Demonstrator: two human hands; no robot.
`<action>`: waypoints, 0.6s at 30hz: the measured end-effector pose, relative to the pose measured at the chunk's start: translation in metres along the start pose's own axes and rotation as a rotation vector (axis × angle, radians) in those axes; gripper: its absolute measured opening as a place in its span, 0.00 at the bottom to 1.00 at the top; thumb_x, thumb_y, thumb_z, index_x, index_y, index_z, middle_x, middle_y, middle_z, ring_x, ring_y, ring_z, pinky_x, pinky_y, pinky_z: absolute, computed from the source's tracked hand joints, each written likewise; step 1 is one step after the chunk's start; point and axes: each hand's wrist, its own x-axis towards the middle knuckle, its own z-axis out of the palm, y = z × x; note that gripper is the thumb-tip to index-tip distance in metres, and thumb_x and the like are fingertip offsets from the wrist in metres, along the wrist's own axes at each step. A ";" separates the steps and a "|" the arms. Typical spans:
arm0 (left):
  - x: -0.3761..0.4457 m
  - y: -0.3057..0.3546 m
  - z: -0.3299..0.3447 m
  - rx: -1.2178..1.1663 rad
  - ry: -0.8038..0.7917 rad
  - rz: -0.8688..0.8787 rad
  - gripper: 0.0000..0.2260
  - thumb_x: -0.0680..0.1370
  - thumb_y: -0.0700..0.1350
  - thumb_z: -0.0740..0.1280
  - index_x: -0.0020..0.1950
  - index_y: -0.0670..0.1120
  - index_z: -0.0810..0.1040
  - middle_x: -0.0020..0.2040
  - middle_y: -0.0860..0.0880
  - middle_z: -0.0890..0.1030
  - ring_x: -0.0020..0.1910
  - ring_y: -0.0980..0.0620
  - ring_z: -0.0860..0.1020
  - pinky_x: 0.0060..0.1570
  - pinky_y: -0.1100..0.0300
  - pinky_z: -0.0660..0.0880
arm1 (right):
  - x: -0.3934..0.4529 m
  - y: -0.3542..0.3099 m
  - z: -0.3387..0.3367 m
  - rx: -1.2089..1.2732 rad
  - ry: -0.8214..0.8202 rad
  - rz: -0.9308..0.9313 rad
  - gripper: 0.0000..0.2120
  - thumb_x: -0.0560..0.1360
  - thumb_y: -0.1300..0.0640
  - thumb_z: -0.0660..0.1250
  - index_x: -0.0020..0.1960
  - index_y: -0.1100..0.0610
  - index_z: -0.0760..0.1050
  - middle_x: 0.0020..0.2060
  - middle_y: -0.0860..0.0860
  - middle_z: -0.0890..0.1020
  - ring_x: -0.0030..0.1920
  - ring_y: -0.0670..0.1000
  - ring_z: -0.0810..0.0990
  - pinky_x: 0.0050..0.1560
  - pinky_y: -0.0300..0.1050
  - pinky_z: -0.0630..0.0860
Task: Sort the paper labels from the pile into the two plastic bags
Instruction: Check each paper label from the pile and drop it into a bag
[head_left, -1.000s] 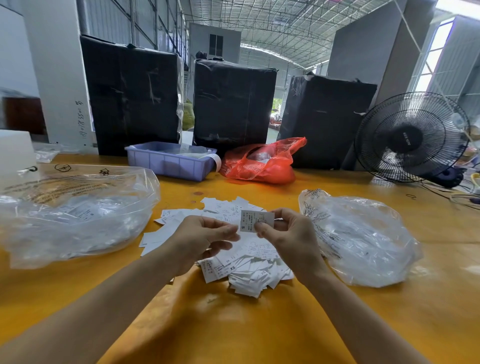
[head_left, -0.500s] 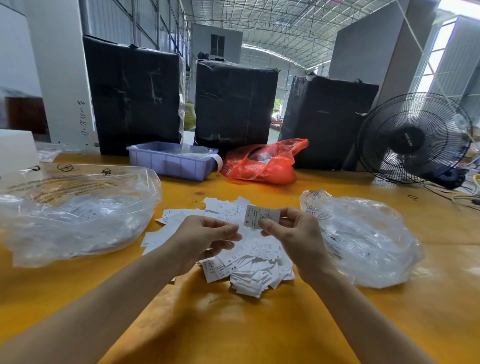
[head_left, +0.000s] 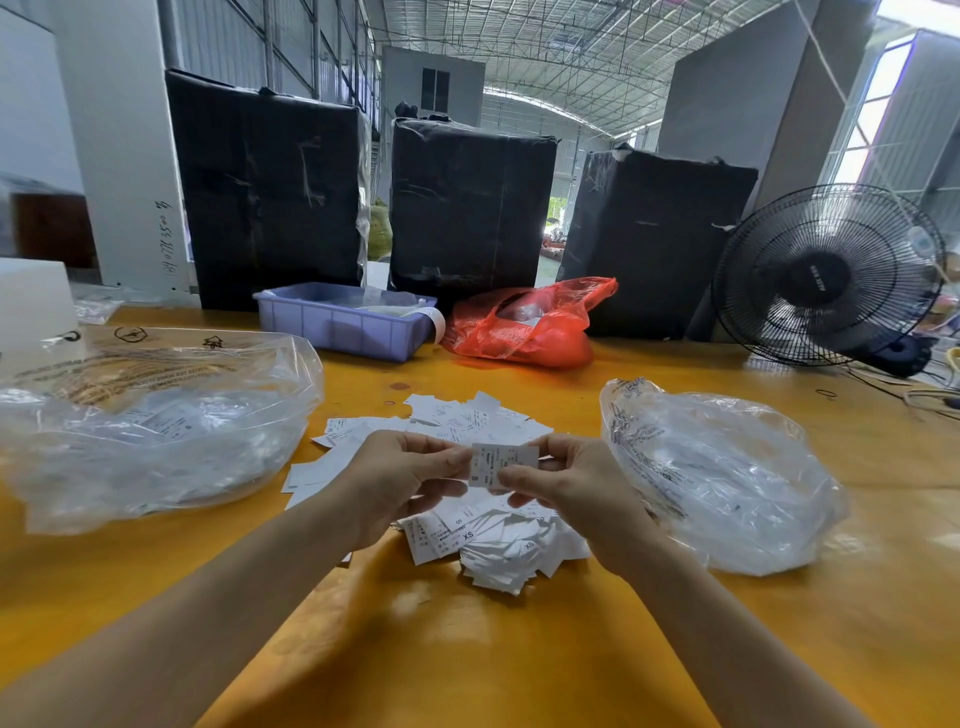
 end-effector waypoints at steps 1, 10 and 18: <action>0.000 0.000 0.001 0.004 -0.002 0.001 0.03 0.71 0.41 0.72 0.42 0.42 0.82 0.35 0.46 0.85 0.29 0.56 0.81 0.29 0.66 0.73 | 0.000 0.000 0.000 0.003 -0.038 0.018 0.06 0.70 0.69 0.72 0.46 0.67 0.77 0.34 0.57 0.84 0.28 0.45 0.81 0.29 0.31 0.72; -0.002 -0.002 0.005 0.048 -0.007 0.003 0.03 0.70 0.41 0.74 0.39 0.42 0.83 0.32 0.46 0.84 0.27 0.57 0.79 0.28 0.66 0.71 | -0.005 -0.003 0.001 -0.240 -0.219 0.023 0.09 0.78 0.62 0.64 0.56 0.64 0.77 0.31 0.52 0.78 0.30 0.45 0.72 0.33 0.37 0.69; -0.006 -0.001 0.015 -0.118 0.124 0.049 0.05 0.69 0.42 0.74 0.42 0.42 0.83 0.35 0.46 0.84 0.36 0.52 0.82 0.31 0.65 0.75 | -0.008 -0.007 0.009 -0.286 -0.112 -0.107 0.22 0.78 0.55 0.63 0.71 0.58 0.67 0.37 0.47 0.79 0.34 0.45 0.78 0.38 0.41 0.78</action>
